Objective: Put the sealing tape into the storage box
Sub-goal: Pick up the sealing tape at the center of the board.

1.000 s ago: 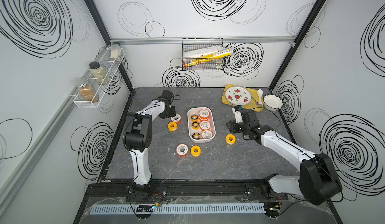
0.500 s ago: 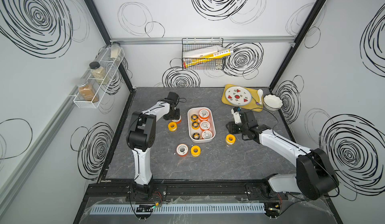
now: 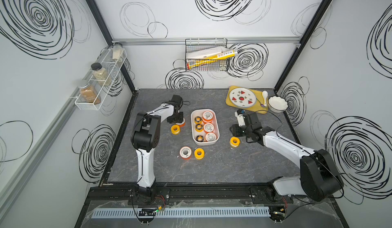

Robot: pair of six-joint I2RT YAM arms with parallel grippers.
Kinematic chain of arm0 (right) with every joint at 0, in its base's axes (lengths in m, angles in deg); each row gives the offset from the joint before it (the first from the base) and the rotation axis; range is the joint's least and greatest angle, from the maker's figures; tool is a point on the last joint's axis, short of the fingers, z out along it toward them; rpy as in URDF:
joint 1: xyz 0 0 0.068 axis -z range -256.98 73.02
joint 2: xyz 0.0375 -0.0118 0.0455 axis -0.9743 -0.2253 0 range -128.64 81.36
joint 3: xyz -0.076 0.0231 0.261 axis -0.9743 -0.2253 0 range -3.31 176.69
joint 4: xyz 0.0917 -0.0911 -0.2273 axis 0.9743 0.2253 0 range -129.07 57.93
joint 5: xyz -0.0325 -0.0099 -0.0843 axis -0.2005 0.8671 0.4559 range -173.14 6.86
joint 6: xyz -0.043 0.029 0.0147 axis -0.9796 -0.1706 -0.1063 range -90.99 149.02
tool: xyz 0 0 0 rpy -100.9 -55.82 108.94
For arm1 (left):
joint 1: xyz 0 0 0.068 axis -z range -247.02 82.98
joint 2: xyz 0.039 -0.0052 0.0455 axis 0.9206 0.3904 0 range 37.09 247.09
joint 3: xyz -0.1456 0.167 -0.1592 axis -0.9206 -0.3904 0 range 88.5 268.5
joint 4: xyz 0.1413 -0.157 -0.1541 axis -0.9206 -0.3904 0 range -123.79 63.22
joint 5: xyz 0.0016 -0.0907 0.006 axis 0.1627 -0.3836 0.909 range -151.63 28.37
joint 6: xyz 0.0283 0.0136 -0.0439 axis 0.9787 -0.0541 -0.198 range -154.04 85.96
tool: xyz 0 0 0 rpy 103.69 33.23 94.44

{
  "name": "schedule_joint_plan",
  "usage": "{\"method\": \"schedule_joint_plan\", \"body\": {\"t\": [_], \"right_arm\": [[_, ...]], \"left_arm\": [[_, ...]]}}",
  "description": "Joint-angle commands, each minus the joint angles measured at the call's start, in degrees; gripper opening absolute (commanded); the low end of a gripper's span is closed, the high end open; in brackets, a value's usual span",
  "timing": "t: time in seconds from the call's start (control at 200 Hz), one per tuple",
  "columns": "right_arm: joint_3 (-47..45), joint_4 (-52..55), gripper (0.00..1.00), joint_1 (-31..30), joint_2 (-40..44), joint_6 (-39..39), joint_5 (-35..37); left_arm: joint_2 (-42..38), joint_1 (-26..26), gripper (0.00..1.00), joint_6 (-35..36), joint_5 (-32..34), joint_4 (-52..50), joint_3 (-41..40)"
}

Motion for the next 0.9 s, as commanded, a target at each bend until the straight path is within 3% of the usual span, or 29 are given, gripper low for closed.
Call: {"method": "schedule_joint_plan", "body": {"t": [0.0,0.36,0.891], "right_arm": [[1.0,-1.0,0.47,-0.1,-1.2,-0.3,-2.6],[4.8,-4.7,0.47,-0.1,-7.0,-0.5,-17.2],[29.9,7.0,0.41,-0.1,-29.5,-1.6,-10.8]], "left_arm": [[1.9,-0.3,0.36,0.0,0.6,-1.0,0.5],[-5.1,0.2,0.31,-0.6,4.9,0.6,-1.5],[-12.2,3.3,0.31,0.6,2.6,0.5,-2.9]]}}
